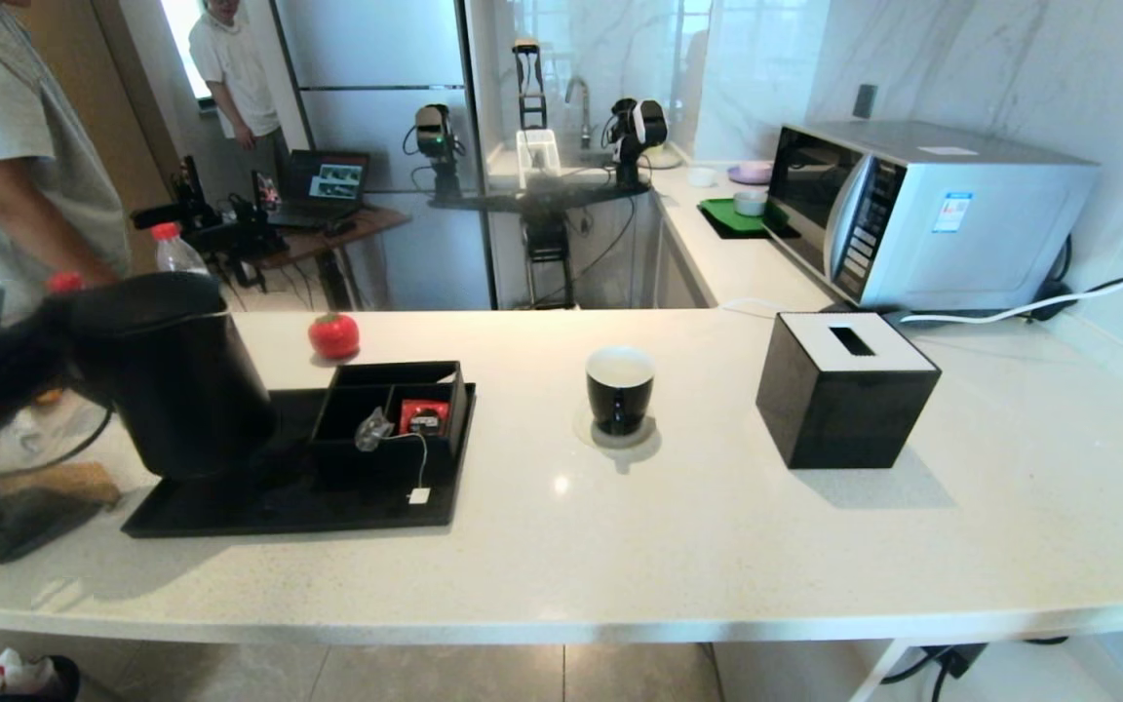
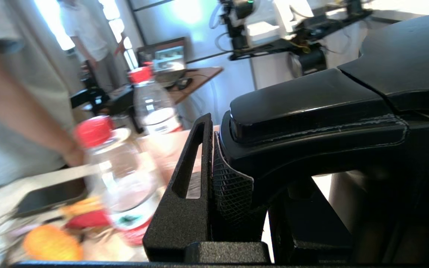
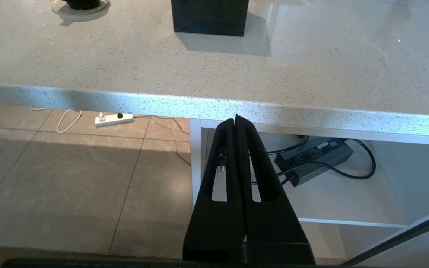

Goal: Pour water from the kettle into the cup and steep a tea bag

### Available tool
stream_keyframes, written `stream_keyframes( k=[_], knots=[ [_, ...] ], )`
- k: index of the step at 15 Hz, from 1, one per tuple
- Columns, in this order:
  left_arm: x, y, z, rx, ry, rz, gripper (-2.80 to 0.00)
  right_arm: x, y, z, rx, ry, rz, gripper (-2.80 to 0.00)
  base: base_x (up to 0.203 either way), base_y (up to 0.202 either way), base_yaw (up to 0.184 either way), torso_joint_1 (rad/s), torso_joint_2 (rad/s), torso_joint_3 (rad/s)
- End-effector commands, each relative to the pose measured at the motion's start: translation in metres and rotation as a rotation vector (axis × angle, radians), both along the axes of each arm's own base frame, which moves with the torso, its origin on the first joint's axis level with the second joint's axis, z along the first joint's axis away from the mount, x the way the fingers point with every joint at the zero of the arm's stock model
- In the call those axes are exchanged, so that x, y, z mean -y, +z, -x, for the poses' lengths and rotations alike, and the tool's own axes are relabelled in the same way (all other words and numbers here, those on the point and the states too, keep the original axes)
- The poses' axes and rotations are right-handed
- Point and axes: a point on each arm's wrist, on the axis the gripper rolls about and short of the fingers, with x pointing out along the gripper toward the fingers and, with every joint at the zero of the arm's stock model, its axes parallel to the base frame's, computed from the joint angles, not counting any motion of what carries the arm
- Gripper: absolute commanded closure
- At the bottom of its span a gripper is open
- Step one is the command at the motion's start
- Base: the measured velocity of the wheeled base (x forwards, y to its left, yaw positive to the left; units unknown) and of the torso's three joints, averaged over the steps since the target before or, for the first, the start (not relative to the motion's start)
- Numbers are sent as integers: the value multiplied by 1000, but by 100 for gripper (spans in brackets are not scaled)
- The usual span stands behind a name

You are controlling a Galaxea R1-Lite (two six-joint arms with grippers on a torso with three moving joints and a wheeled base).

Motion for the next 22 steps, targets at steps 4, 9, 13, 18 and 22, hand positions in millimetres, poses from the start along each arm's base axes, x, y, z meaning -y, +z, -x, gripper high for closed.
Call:
stream_keyframes(
  k=[4,9,13,18,22],
  knots=[
    [-2,16,17,35,21,-28,0,0,0,0,-2,1,1,0,0,0,0,0,0,0],
    [16,32,29,41,-4,-18,0,0,0,0,-2,1,1,0,0,0,0,0,0,0],
    [29,44,38,55,-17,-27,0,0,0,0,-2,0,1,0,0,0,0,0,0,0],
    [38,58,48,76,-25,-31,0,0,0,0,-2,-1,0,0,0,0,0,0,0,0],
    [46,67,59,82,-28,-34,0,0,0,0,-2,1,1,0,0,0,0,0,0,0]
  ],
)
